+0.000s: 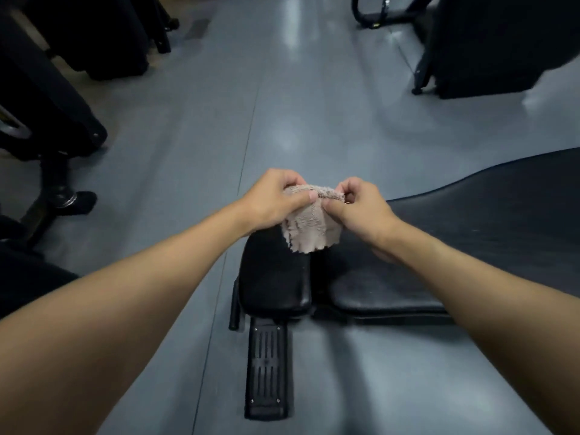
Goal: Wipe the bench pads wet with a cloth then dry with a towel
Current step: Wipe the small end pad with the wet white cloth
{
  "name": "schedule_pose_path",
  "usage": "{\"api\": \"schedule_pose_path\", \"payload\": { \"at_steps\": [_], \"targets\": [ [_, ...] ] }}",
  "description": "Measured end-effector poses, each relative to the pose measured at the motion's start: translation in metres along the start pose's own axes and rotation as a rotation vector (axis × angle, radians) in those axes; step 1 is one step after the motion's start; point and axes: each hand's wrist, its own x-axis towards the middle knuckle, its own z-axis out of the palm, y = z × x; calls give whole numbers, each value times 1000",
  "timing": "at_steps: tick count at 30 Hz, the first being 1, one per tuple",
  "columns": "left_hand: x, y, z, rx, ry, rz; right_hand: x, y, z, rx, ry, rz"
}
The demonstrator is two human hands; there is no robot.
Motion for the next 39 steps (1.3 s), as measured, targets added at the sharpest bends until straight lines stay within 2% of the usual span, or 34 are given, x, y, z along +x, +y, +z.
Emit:
{"api": "schedule_pose_path", "payload": {
  "at_steps": [5, 9, 14, 18, 24, 29, 35, 37, 39],
  "targets": [
    [-1, 205, -7, -26, -221, 50, -79, -127, -138, 100, 203, 76],
    [-6, 369, 27, -43, -367, 98, -157, -211, -266, 132, 347, 87],
    [-23, 542, 119, -114, -504, 214, -254, -256, -414, 151, 596, 111],
    [-37, 649, 203, -192, -590, 289, -316, -268, -519, 172, 826, 144],
    [-24, 765, 315, -228, -755, 355, -360, -259, -652, 234, 1024, 171],
    [32, 837, 418, -179, -774, 435, -343, -224, -771, 169, 1143, 225],
    [109, 899, 563, -62, -765, 494, -311, -163, -916, 106, 1279, 372],
    [123, 915, 605, -30, -800, 493, -308, -142, -953, 54, 1301, 428],
    [134, 924, 641, 52, -853, 548, -309, -122, -984, -194, 1230, 549]
  ]
}}
